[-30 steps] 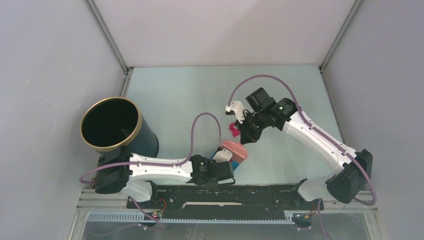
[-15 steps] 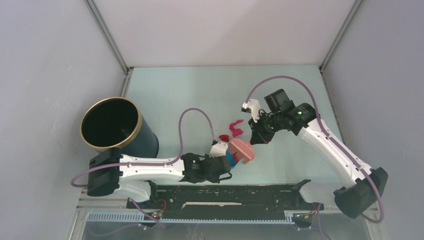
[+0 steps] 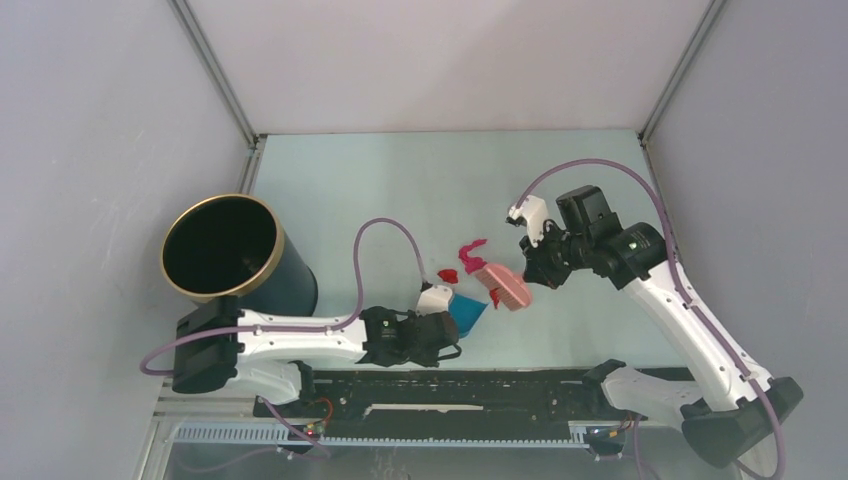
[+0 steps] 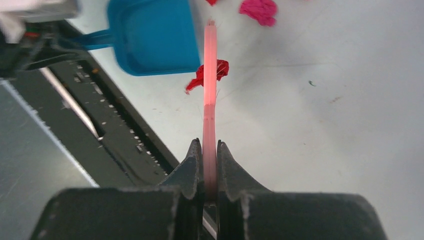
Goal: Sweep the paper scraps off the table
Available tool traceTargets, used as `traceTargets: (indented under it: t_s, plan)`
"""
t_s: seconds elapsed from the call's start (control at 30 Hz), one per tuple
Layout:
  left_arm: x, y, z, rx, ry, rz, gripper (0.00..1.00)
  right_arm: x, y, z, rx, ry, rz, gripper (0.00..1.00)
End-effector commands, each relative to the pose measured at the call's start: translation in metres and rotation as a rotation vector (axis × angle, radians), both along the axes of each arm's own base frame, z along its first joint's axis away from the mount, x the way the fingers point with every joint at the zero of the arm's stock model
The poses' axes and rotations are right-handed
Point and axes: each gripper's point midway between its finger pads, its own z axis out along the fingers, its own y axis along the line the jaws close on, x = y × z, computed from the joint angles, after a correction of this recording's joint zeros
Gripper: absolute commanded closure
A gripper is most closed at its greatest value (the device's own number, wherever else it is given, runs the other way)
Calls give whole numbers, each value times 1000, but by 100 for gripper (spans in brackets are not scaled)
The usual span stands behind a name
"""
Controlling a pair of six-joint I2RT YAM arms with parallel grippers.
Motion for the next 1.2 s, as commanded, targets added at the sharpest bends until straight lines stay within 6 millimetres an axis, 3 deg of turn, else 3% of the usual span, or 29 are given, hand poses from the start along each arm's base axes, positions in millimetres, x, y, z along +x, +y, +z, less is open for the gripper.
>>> traceTargets:
  t_s: [0.0, 0.23, 0.4, 0.53, 0.67, 0.97, 1.07, 1.17]
  plan:
    - [-2, -10, 34, -123, 7, 43, 100, 32, -11, -5, -92, -119, -81, 100]
    - [-1, -18, 63, -184, -3, 30, 100, 51, -10, -20, -127, -126, -131, 100]
    - [1, -36, 72, -216, -14, 4, 100, 45, 7, -18, -93, -122, -121, 100]
    - [11, -35, 59, -118, -41, 21, 100, 32, 22, -11, -54, -124, -91, 100]
    - [29, -5, 43, 51, -97, 116, 100, 18, 20, -5, -43, -123, -78, 100]
    - [24, 7, 17, 65, -56, 126, 100, -6, 6, 20, 8, -151, -69, 100]
    - [20, 10, 23, 60, -50, 113, 100, 8, -3, 23, -36, -213, -93, 100]
    - [10, 13, 36, 46, -24, 74, 100, 38, -15, 32, -102, -312, -127, 100]
